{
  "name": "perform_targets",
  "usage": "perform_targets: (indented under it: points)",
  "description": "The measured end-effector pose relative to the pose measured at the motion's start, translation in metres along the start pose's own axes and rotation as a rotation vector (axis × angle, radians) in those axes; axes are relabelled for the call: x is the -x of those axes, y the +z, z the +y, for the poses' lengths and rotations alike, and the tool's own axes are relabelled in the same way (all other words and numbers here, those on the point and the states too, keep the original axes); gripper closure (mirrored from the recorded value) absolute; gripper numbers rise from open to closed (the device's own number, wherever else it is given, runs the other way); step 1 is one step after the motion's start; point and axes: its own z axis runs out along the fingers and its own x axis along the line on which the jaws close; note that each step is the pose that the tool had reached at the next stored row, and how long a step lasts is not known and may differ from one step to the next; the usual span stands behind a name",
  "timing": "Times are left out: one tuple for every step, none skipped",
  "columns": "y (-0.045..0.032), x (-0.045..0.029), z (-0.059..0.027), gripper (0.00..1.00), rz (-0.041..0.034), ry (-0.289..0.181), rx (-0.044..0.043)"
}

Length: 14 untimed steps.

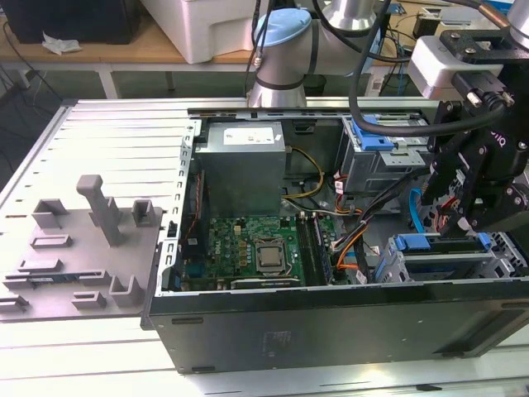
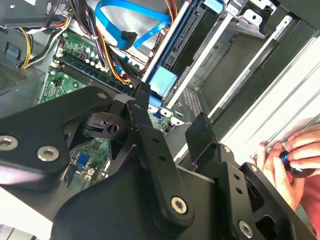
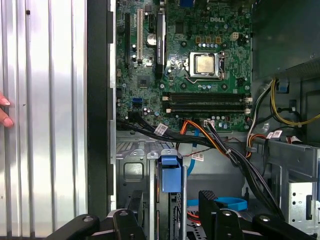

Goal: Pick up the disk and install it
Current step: 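Insert the first disk wire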

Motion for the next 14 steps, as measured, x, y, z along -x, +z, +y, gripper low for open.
perform_targets:
  points:
    - [0.0, 0.0, 0.0, 0.44, 0.0, 0.0, 0.0]
    - [0.0, 0.0, 0.0, 0.44, 0.0001, 0.0, 0.0]
    - [0.0, 0.0, 0.0, 0.44, 0.0, 0.0, 0.0]
    - [0.0, 0.0, 0.0, 0.44, 0.0, 0.0, 0.0]
    - [0.0003, 0.0003, 0.0, 0.44, -0.0003, 0.0, 0.0]
    - [0.0004, 0.0061, -0.0002, 0.44, 0.0009, 0.0, 0.0]
    - [0.0007, 0.0123, -0.0013, 0.44, 0.0018, 0.001, 0.0]
    - [0.0009, 0.0162, -0.0028, 0.44, 0.0029, 0.003, -0.0002]
    - [0.001, 0.0186, -0.0044, 0.44, 0.0052, 0.004, -0.0002]
    - [0.0011, 0.0201, -0.0061, 0.44, 0.0072, 0.007, -0.0004]
    - [0.0012, 0.0211, -0.0074, 0.44, 0.0088, 0.008, -0.0005]
    - [0.0012, 0.0225, -0.0094, 0.44, 0.012, 0.011, -0.0006]
    - [0.0013, 0.0233, -0.0107, 0.44, 0.0142, 0.012, -0.0007]
    - [0.0014, 0.0242, -0.0121, 0.44, 0.0166, 0.014, -0.0008]
